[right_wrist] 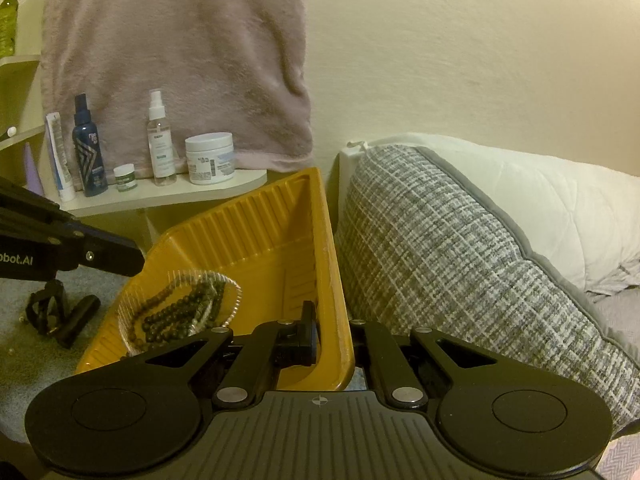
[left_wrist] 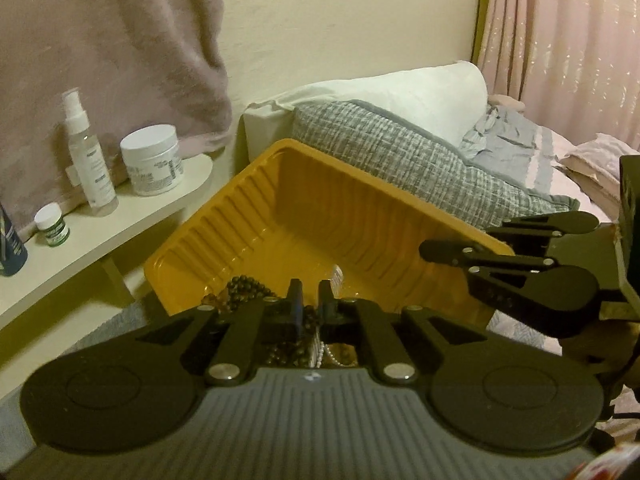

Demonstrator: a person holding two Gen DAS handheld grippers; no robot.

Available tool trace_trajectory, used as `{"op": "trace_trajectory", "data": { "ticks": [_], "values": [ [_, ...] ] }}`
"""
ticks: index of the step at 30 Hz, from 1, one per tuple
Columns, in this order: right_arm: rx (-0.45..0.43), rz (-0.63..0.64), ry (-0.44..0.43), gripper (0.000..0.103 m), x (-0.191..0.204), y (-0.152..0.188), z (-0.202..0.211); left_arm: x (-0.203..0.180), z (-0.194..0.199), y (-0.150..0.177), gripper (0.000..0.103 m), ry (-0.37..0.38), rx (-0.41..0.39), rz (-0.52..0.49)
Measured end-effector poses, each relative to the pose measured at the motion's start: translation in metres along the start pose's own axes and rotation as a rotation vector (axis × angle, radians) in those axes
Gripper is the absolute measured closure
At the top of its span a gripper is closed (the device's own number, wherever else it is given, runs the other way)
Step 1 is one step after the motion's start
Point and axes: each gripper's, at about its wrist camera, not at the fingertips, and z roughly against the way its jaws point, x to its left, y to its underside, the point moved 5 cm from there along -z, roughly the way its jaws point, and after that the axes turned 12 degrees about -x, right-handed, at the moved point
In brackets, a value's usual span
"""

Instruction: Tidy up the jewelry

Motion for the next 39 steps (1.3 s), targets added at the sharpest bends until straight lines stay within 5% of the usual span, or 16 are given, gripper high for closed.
{"op": "trace_trajectory", "data": {
  "ticks": [9,19,27,39],
  "values": [
    [0.001,-0.002,0.001,0.098,-0.001,0.001,0.000,0.036,0.025,0.010,0.087,-0.118,-0.031,0.055],
    [0.002,0.003,0.001,0.099,-0.003,0.005,0.001,0.115,0.100,0.042,0.086,-0.424,-0.085,0.175],
    [0.006,0.007,0.004,0.099,-0.002,0.005,0.001,0.169,0.150,0.093,0.079,-0.650,-0.037,0.245],
    [0.014,0.018,0.010,0.099,-0.003,0.005,-0.001,0.165,0.127,0.139,0.073,-0.634,0.025,0.234]
  ]
}}
